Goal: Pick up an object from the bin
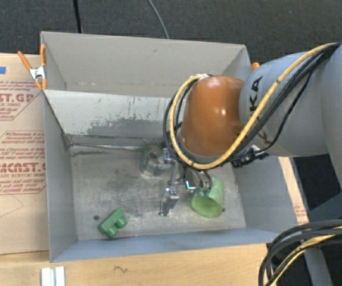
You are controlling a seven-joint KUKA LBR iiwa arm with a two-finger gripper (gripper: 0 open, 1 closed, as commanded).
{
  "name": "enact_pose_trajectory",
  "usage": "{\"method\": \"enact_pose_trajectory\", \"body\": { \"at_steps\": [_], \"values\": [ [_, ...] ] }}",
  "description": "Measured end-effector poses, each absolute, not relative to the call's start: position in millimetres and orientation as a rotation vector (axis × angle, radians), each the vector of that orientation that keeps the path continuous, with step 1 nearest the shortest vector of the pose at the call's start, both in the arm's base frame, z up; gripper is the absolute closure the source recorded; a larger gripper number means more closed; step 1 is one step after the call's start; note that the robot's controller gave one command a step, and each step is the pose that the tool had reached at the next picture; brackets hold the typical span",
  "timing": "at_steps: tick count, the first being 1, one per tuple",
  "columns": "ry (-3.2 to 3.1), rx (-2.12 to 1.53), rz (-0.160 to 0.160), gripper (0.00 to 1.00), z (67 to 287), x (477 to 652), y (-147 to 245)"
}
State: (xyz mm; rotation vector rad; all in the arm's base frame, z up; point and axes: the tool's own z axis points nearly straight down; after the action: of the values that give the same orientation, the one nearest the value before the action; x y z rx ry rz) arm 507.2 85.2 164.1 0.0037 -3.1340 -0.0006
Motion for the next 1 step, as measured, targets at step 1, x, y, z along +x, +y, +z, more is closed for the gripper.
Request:
{"method": "enact_pose_trajectory", "body": {
  "at_steps": [1],
  "values": [
    [-3.091, 0.569, 0.000, 0.00, 71.7, 496.1, 170.2]
  ]
}}
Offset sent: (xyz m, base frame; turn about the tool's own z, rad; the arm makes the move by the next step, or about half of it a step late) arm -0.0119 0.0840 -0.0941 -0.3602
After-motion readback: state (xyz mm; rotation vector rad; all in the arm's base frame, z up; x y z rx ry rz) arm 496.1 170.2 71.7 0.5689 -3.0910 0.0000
